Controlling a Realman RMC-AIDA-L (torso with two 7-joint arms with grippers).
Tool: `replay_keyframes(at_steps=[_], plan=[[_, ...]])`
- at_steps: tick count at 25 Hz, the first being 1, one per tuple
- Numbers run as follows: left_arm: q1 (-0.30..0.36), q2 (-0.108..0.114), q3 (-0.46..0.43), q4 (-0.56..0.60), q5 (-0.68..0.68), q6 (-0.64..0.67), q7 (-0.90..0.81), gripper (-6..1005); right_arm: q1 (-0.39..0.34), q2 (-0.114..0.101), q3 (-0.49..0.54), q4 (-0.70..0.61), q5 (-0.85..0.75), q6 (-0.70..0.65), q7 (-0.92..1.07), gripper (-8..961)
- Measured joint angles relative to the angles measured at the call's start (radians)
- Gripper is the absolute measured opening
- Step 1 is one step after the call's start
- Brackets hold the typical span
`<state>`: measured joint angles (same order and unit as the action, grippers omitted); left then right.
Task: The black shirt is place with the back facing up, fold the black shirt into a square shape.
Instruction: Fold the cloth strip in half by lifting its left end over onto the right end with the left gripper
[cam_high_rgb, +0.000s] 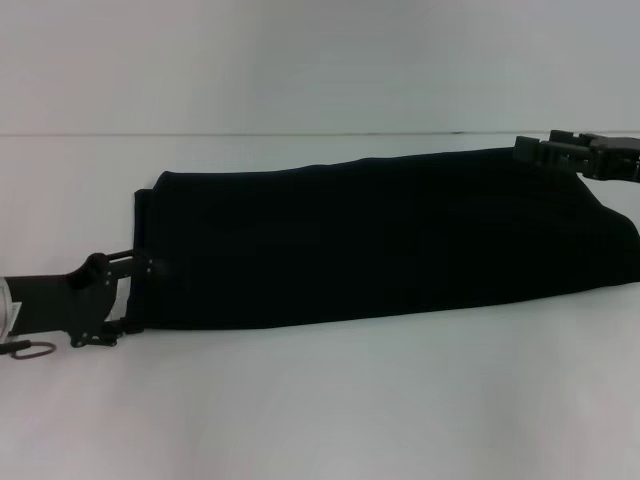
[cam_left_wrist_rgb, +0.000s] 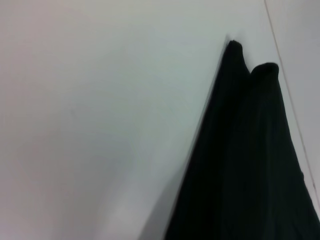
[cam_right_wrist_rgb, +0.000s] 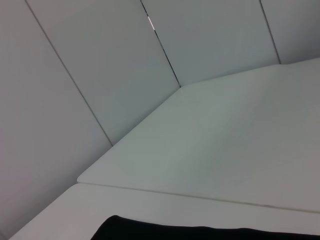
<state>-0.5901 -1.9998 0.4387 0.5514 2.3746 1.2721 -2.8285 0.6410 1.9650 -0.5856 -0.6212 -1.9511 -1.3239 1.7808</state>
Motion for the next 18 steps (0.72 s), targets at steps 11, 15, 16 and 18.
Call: replay_keyframes(at_steps=[11,15,16,18], plan=[[0.005,-0.003,0.002,-0.003,-0.008,0.003,0.058,846,-0.001,-0.002,0.000,0.000,0.000,-0.002,0.000,898],[0.009,-0.002,0.002,-0.011,-0.005,-0.009,0.073,641,-0.001,-0.002,0.000,0.000,0.000,-0.002,0.000,899],[0.009,-0.002,0.002,-0.013,-0.005,-0.014,0.076,606,-0.001,-0.002,0.000,0.000,0.000,-0.002,0.000,899],[0.010,-0.002,0.004,-0.015,-0.005,-0.020,0.078,536,-0.001,-0.002,0.000,0.000,-0.001,-0.002,0.000,899]])
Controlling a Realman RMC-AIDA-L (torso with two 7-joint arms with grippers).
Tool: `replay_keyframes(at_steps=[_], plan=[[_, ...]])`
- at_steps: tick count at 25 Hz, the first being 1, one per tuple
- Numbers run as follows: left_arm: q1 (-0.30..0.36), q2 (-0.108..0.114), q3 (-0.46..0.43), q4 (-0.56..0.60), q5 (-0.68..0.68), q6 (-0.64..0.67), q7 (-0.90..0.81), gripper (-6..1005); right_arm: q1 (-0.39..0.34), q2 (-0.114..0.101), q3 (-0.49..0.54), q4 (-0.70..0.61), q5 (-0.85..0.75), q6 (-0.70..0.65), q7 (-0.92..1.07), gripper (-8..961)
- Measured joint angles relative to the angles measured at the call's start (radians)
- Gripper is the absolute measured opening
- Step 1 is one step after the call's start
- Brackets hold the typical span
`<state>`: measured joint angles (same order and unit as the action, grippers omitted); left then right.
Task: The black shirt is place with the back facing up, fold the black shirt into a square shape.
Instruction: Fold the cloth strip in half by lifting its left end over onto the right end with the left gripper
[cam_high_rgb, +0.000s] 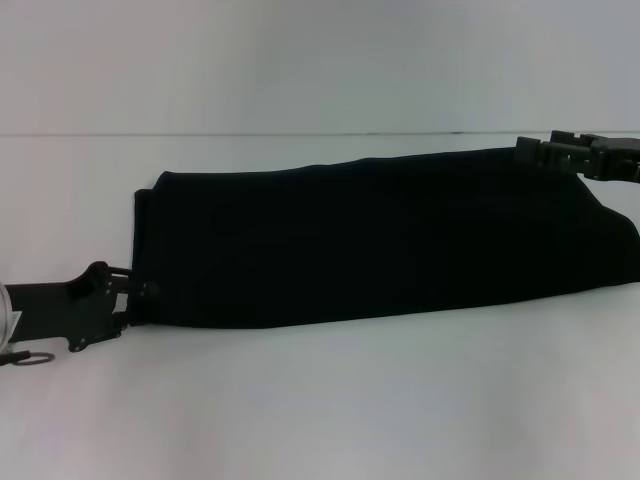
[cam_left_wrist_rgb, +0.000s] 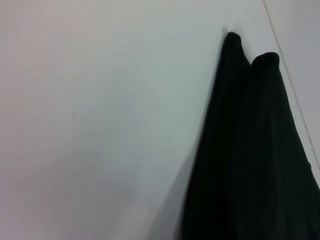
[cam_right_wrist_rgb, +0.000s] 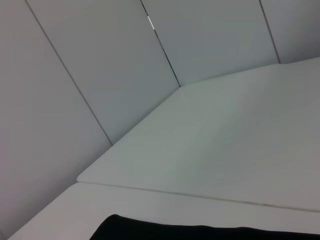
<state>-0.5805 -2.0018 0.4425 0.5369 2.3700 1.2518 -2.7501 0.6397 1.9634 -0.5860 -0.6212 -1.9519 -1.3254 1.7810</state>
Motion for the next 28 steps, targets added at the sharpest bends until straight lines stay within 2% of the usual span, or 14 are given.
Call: replay_keyframes(at_steps=[10,14,17,21,28], plan=[[0.000,0.000,0.004,-0.013,0.004,-0.008,0.020,164,-0.002,0.003,-0.001,0.000,-0.004,0.001,0.000,899],[0.003,0.001,-0.009,-0.014,-0.001,-0.006,0.056,110,-0.005,0.006,0.000,0.000,-0.005,0.003,0.000,898],[0.007,0.004,-0.052,-0.011,-0.005,0.016,0.119,70,-0.005,0.008,0.000,0.001,-0.003,0.005,0.000,898],[0.025,0.017,-0.105,0.002,-0.002,0.044,0.219,30,0.001,0.017,0.019,0.003,0.003,0.014,0.000,898],[0.112,0.036,-0.149,0.119,0.006,0.083,0.316,29,0.018,0.033,0.032,0.010,0.015,0.064,0.005,899]])
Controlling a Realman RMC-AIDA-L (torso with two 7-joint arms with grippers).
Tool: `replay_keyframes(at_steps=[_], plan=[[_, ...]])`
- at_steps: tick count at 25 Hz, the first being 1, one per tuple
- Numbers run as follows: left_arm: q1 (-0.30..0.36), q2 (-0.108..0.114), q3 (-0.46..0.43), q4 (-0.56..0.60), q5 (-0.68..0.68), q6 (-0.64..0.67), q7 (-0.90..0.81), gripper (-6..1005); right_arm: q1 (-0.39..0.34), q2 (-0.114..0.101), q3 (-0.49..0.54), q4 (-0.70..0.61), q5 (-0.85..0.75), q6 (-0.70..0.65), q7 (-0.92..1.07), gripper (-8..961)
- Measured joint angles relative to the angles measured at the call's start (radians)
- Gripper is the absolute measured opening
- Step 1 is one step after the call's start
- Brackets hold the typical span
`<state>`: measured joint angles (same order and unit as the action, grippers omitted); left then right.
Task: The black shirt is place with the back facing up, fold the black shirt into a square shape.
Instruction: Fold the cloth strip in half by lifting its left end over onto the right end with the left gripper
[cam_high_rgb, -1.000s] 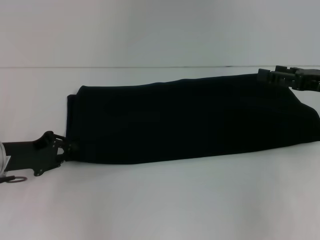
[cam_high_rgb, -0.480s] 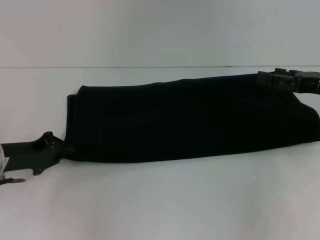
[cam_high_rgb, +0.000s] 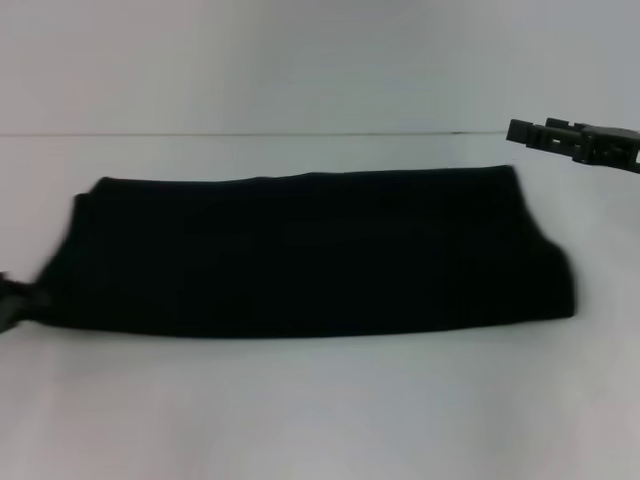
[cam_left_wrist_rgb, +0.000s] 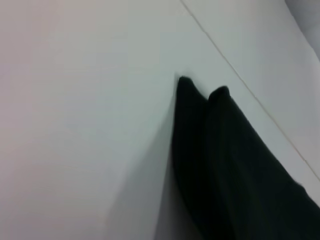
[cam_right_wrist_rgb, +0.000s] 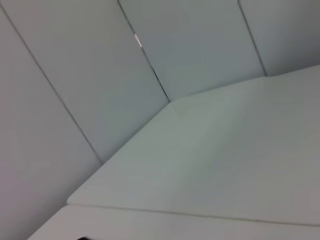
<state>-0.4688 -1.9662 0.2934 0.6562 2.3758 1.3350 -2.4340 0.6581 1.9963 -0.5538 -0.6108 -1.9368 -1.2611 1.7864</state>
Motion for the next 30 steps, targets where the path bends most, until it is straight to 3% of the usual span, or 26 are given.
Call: replay_keyframes(at_steps=[4,8,13,17,19,20,21,23,27,28,30], plan=[[0.050,0.024,-0.081,0.071,0.008,0.034,0.019,29,0.013,0.014,0.000,0.000,0.002,0.058,0.016,899],[0.055,0.043,-0.149,0.099,0.005,0.106,0.034,29,0.019,0.023,0.000,0.001,0.007,0.088,0.010,899],[-0.024,0.048,-0.143,0.078,-0.034,0.244,0.053,30,0.009,0.025,0.007,-0.001,0.016,0.119,-0.002,898],[-0.176,0.038,-0.113,-0.009,-0.106,0.355,0.073,30,-0.032,0.002,0.029,-0.011,0.031,0.105,-0.008,898],[-0.266,0.015,-0.073,-0.064,-0.128,0.356,0.085,30,-0.059,-0.013,0.045,-0.018,0.040,0.091,-0.015,898],[-0.347,-0.022,-0.033,-0.104,-0.134,0.320,0.100,30,-0.086,-0.031,0.062,-0.027,0.046,0.068,-0.020,898],[-0.347,-0.022,-0.033,-0.104,-0.134,0.320,0.100,30,-0.086,-0.031,0.062,-0.027,0.046,0.068,-0.020,898],[-0.436,-0.079,0.022,-0.139,-0.134,0.242,0.121,30,-0.115,-0.051,0.084,-0.037,0.049,0.032,-0.020,898],[-0.544,-0.191,0.071,-0.236,-0.152,0.021,0.197,29,-0.159,-0.083,0.128,-0.048,0.051,-0.029,-0.034,898],[-0.566,-0.205,0.066,-0.304,-0.182,-0.060,0.255,35,-0.172,-0.095,0.140,-0.049,0.051,-0.039,-0.041,899],[-0.589,-0.205,0.038,-0.464,-0.261,-0.205,0.390,47,-0.177,-0.102,0.143,-0.050,0.050,-0.044,-0.043,899]])
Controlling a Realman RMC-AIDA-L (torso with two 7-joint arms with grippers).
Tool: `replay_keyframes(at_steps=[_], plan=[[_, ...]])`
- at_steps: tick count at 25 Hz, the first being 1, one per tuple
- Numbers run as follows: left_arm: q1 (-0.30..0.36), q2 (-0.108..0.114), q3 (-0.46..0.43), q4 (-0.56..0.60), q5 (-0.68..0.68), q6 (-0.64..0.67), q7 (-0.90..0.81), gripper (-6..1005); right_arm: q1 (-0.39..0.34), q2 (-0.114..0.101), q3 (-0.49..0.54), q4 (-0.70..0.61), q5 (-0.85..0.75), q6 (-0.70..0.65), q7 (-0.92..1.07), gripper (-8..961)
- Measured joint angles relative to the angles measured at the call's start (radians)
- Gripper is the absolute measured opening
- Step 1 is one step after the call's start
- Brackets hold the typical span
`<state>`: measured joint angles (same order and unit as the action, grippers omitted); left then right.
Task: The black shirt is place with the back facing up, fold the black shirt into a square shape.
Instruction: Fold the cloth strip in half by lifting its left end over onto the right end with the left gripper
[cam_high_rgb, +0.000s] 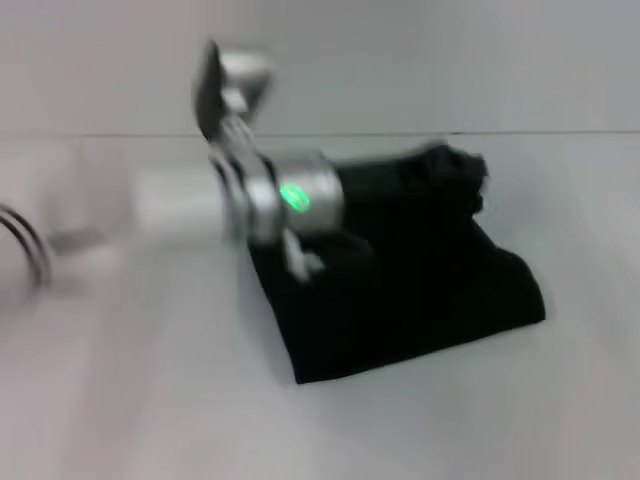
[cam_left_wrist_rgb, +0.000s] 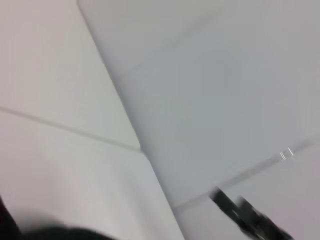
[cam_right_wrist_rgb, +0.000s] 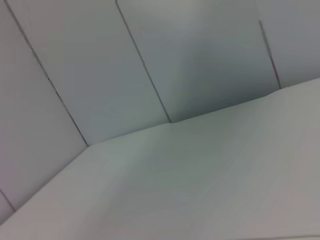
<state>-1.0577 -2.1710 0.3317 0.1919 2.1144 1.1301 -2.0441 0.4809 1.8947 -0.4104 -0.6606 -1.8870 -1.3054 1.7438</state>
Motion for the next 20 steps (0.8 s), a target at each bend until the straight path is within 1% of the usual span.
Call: replay_keyframes(at_steps=[1,2,5,6,7,9,11,12,15,16,18,20], plan=[[-0.003,-0.001,-0.019,-0.095,-0.037,-0.069,0.074,53,-0.002,-0.004,0.000,0.000,-0.005,-0.001,0.000,899],[0.011,-0.004,-0.080,-0.214,-0.088,-0.147,0.214,59,-0.002,-0.008,-0.001,-0.001,-0.013,-0.003,0.000,899],[0.067,-0.005,-0.217,-0.350,-0.105,-0.181,0.431,77,0.007,-0.016,-0.006,0.000,-0.062,-0.011,0.009,899],[0.090,-0.005,-0.257,-0.384,-0.100,-0.162,0.491,83,0.013,-0.019,-0.006,0.001,-0.087,-0.013,0.022,899],[0.108,-0.006,-0.275,-0.404,-0.096,-0.136,0.525,119,0.031,-0.021,-0.007,0.000,-0.140,-0.015,0.058,899],[0.144,-0.006,-0.289,-0.430,-0.093,-0.043,0.562,191,0.043,-0.022,-0.010,0.000,-0.170,-0.019,0.085,899],[0.168,-0.005,-0.284,-0.435,-0.084,0.054,0.569,263,0.067,-0.029,-0.019,0.001,-0.227,-0.035,0.143,898],[0.183,-0.003,-0.280,-0.424,-0.067,0.127,0.569,302,0.079,-0.031,-0.026,0.002,-0.248,-0.045,0.167,898],[0.229,0.003,-0.278,-0.348,-0.016,0.301,0.562,419,0.117,-0.035,-0.053,0.002,-0.296,-0.092,0.251,898],[0.245,0.004,-0.278,-0.318,-0.004,0.344,0.558,458,0.129,-0.039,-0.062,0.003,-0.305,-0.106,0.282,898],[0.279,0.006,-0.277,-0.239,0.019,0.413,0.550,504,0.152,-0.044,-0.084,0.009,-0.319,-0.123,0.343,898],[0.298,0.007,-0.276,-0.178,0.030,0.440,0.543,551,0.170,-0.046,-0.106,0.014,-0.331,-0.126,0.398,898]])
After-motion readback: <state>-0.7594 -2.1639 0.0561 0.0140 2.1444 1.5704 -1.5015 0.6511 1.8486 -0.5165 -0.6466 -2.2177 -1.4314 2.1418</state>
